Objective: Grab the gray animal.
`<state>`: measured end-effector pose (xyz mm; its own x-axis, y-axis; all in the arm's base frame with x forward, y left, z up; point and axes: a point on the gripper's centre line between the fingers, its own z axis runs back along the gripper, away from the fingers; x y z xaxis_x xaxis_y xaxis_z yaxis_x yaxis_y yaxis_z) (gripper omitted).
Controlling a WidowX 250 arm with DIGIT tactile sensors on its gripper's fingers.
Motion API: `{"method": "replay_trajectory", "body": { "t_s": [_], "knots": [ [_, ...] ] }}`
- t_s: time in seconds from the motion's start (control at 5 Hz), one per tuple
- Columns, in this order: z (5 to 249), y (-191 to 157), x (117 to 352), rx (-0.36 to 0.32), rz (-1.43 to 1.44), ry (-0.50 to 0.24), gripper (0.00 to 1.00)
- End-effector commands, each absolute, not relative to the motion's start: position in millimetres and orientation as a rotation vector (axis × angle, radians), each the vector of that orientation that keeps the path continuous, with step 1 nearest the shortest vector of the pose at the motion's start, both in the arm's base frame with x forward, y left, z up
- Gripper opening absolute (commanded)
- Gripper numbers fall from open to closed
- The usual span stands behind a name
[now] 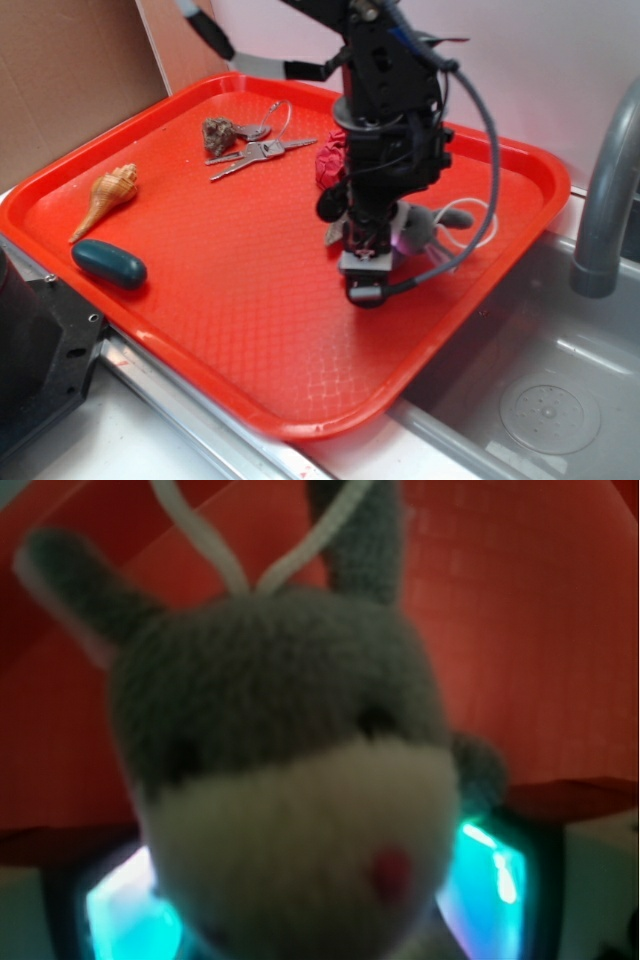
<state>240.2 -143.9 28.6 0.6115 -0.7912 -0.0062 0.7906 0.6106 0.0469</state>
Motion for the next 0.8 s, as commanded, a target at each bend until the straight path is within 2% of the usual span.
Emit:
{"method": "replay_trajectory", "body": {
  "t_s": [0.0,0.2,0.4,0.6],
  "knots": [
    [37,-151,234,-0.008,-0.919,-0.035,0.0],
    [88,-130,207,-0.034,-0.741,-0.009,0.0],
    [137,-87,193,-0.033,-0.502,-0.025,0.0],
    [173,-42,176,-0.026,-0.291,-0.05,0.0]
  ]
}}
